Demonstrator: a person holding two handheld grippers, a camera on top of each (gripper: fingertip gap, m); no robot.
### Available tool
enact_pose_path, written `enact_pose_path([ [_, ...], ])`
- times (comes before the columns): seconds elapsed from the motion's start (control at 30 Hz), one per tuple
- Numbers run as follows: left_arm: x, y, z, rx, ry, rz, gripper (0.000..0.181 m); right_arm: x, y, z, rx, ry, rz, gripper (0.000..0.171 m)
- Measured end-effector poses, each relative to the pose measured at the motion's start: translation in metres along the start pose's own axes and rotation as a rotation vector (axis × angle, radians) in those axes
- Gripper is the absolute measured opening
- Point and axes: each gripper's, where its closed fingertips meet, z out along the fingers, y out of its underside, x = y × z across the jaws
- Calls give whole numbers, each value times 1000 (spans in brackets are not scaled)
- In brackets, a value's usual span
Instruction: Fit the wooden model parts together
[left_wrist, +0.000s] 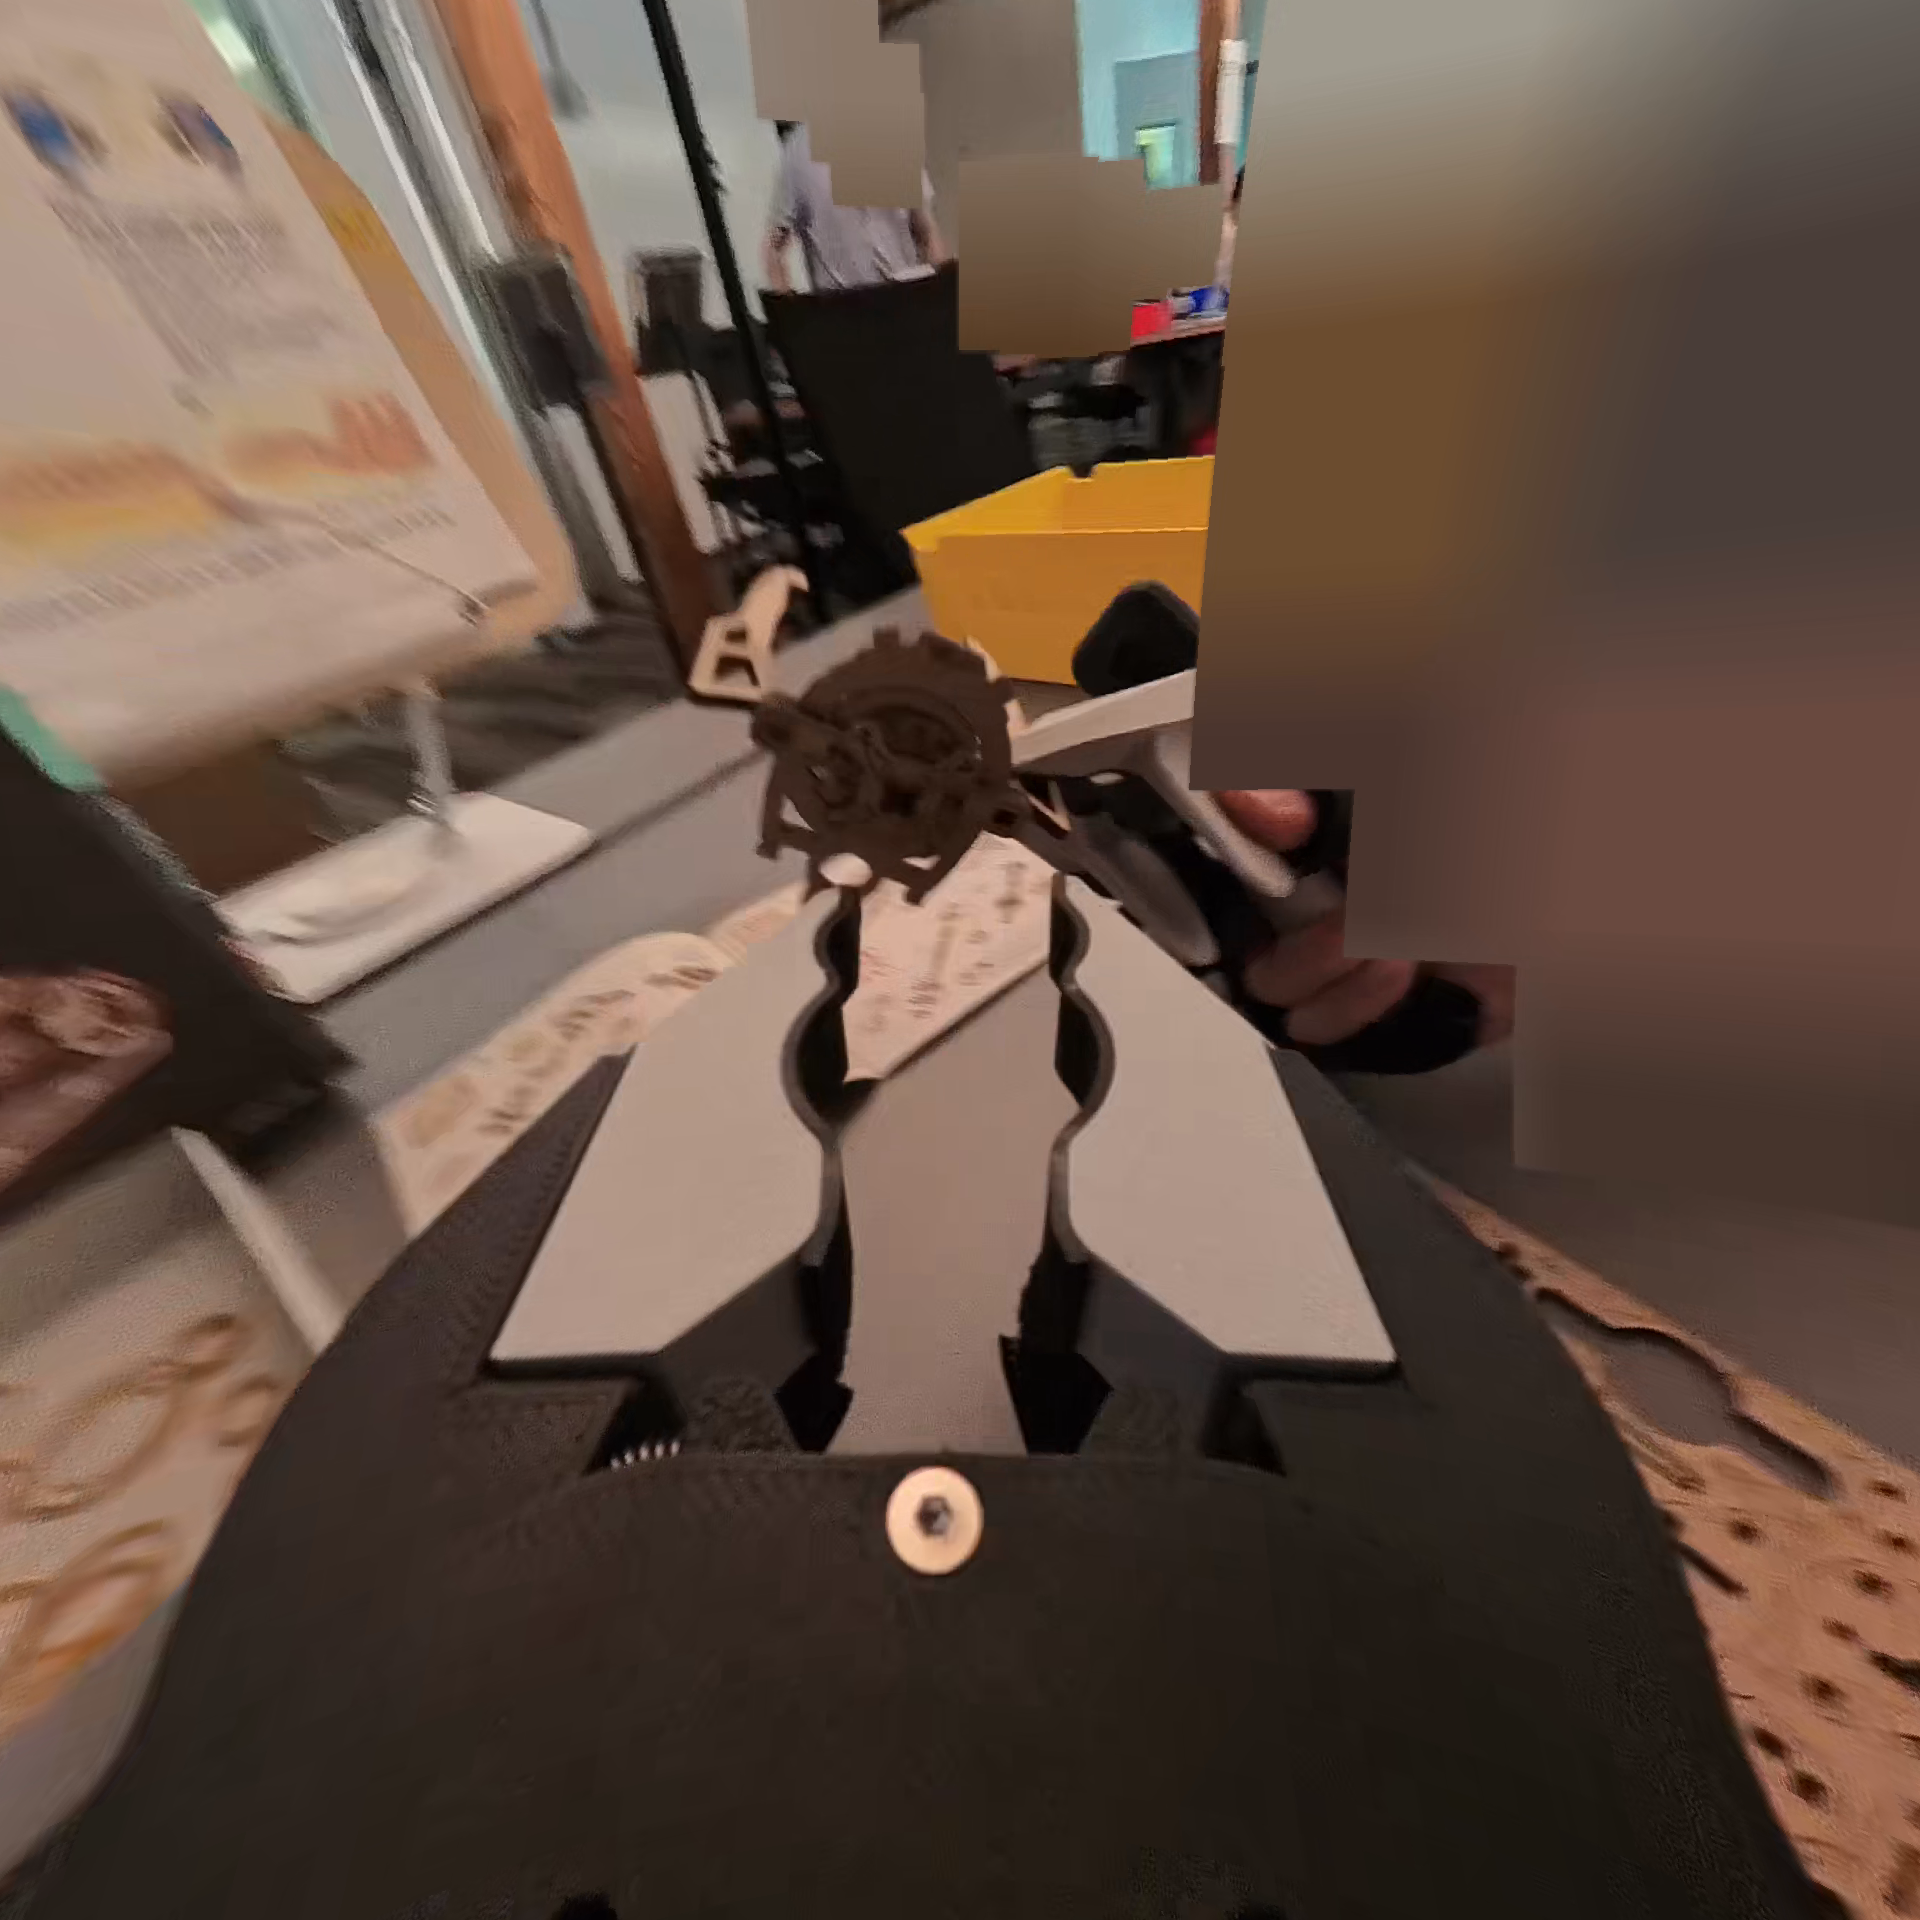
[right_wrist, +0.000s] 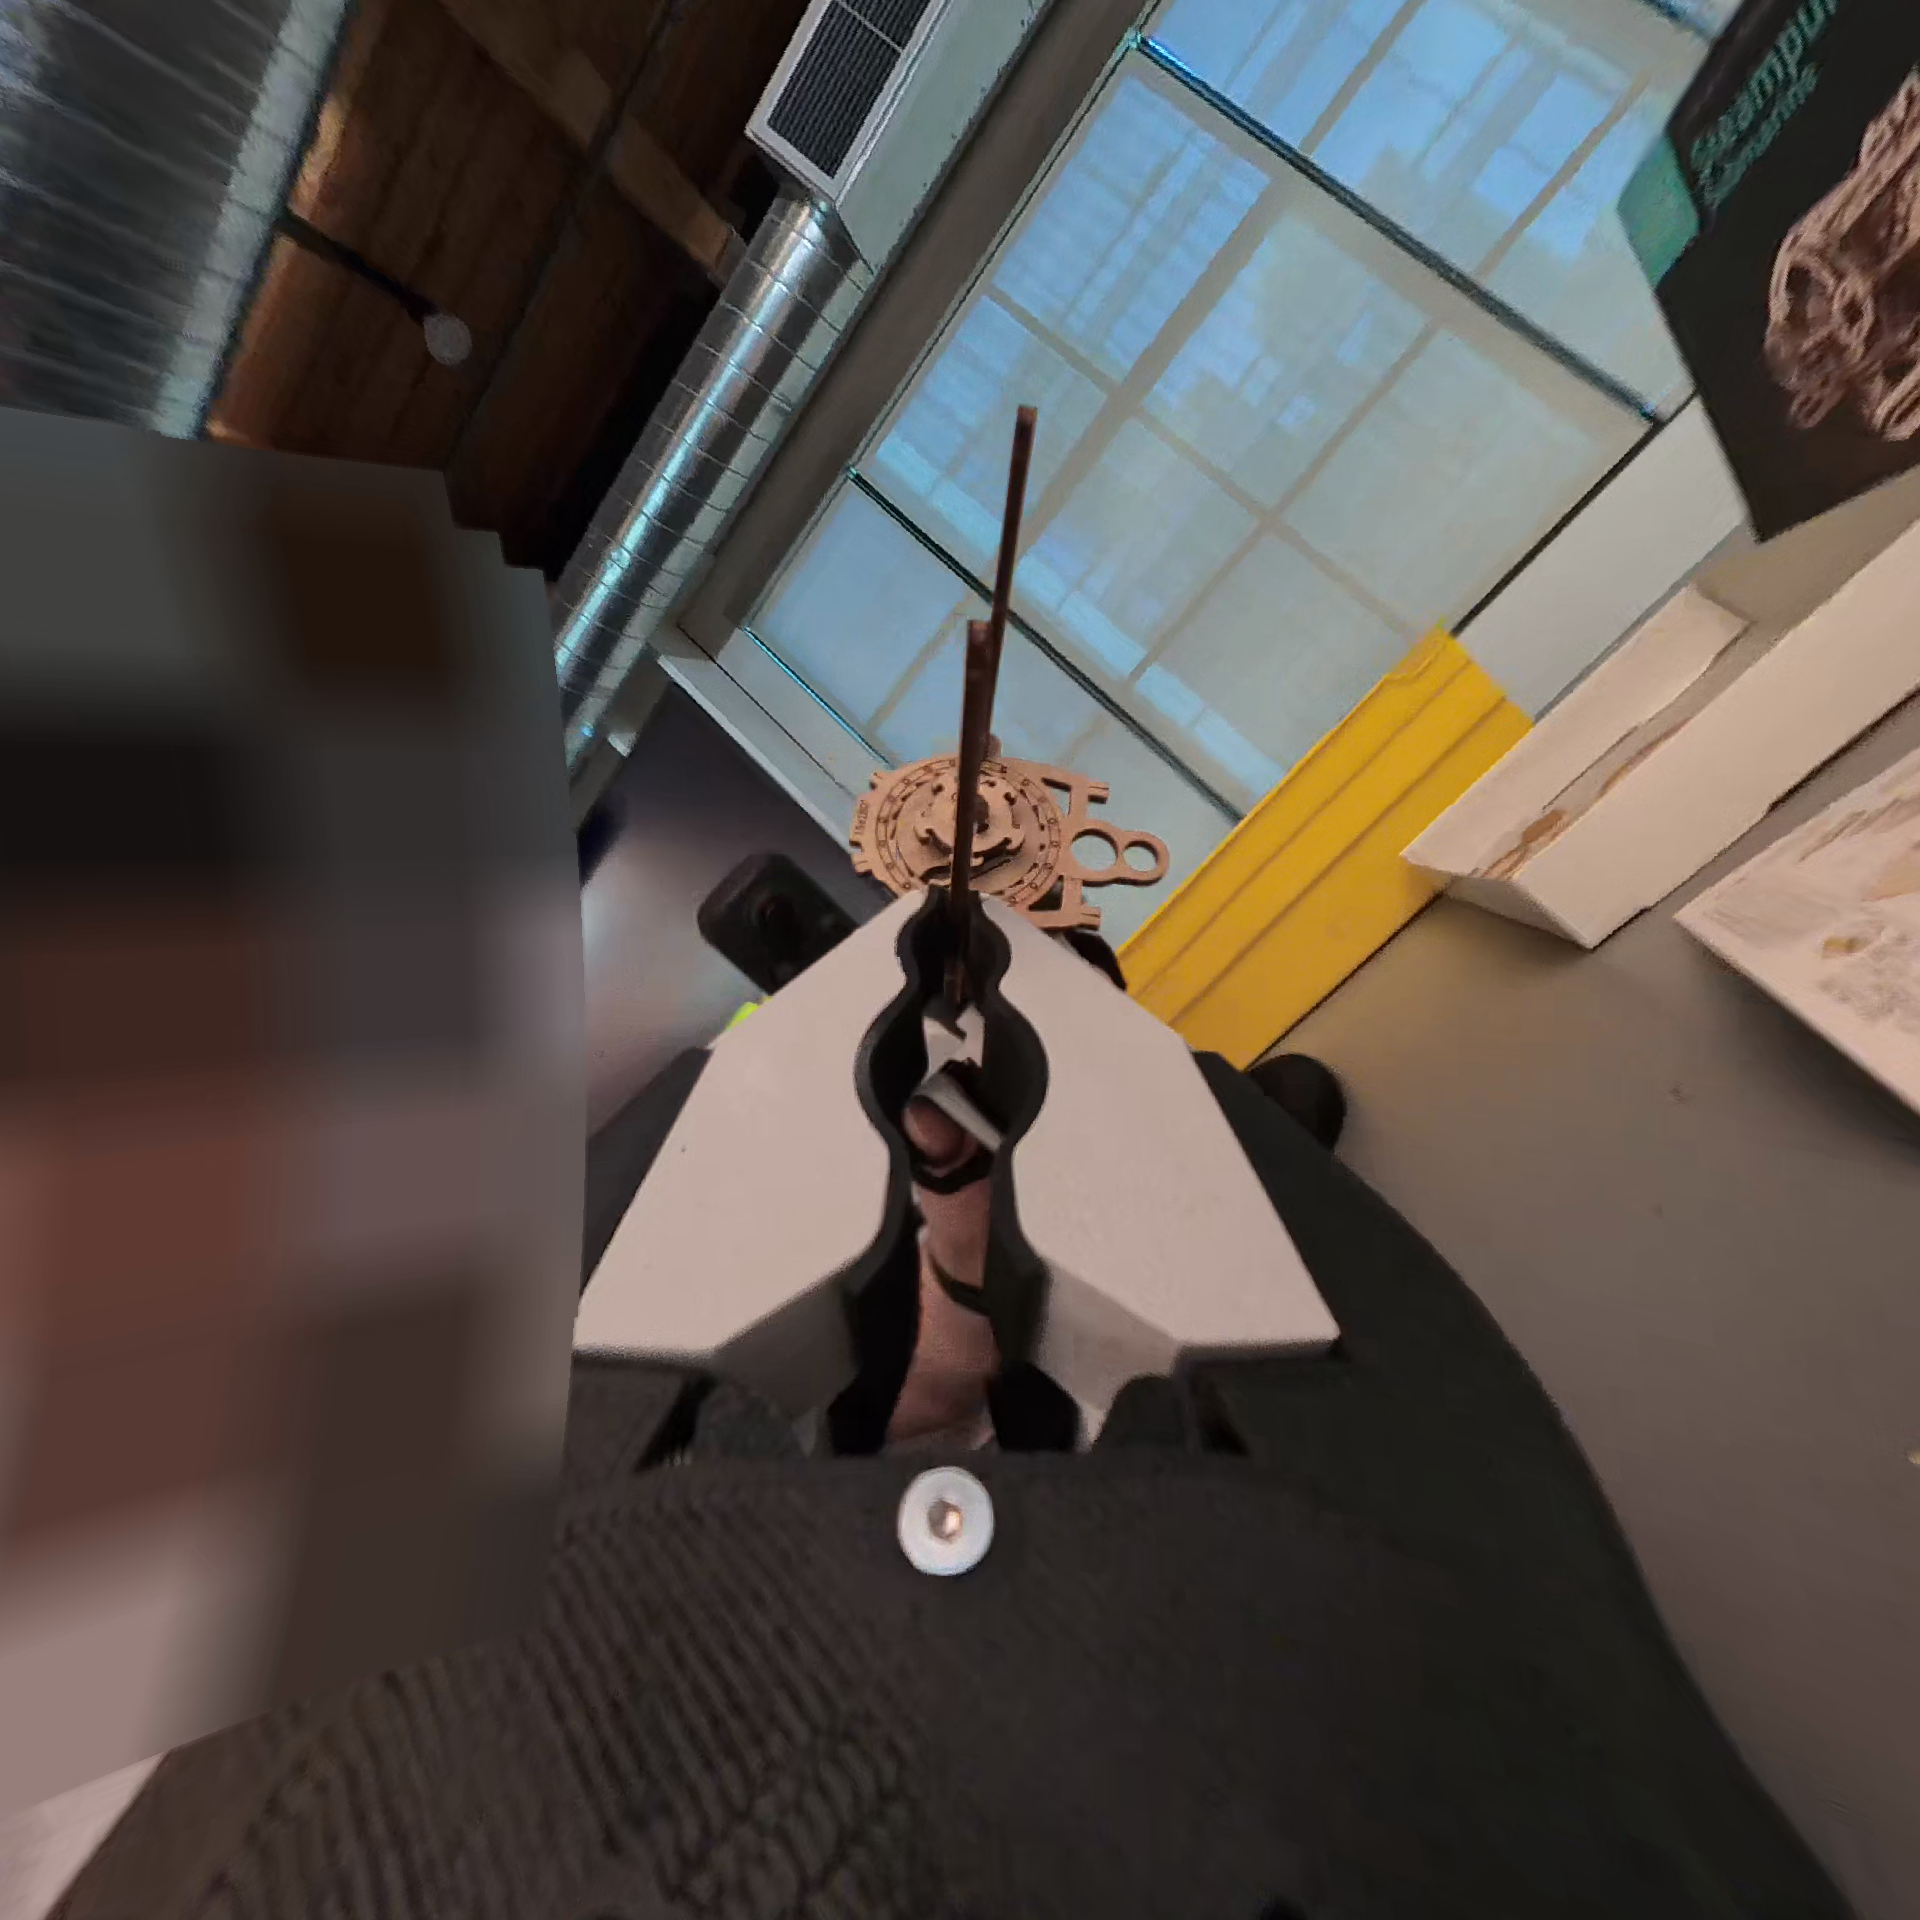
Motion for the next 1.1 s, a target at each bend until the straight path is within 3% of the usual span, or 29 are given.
enact_pose_path([
  [0.33,10,-16,-7,113,334,-455,20,-13,9,12,-51,62,-381,0],
  [0.47,8,-13,-5,103,318,-447,19,-13,16,16,-81,73,-439,0],
  [0.53,9,-14,-7,104,325,-425,8,-11,16,17,-91,81,-439,0],
  [0.9,13,-11,-7,77,356,-412,7,-9,23,19,-169,119,-453,0],
  [1.1,9,-14,-9,95,338,-388,7,-17,-3,7,-5,24,-273,0],
])
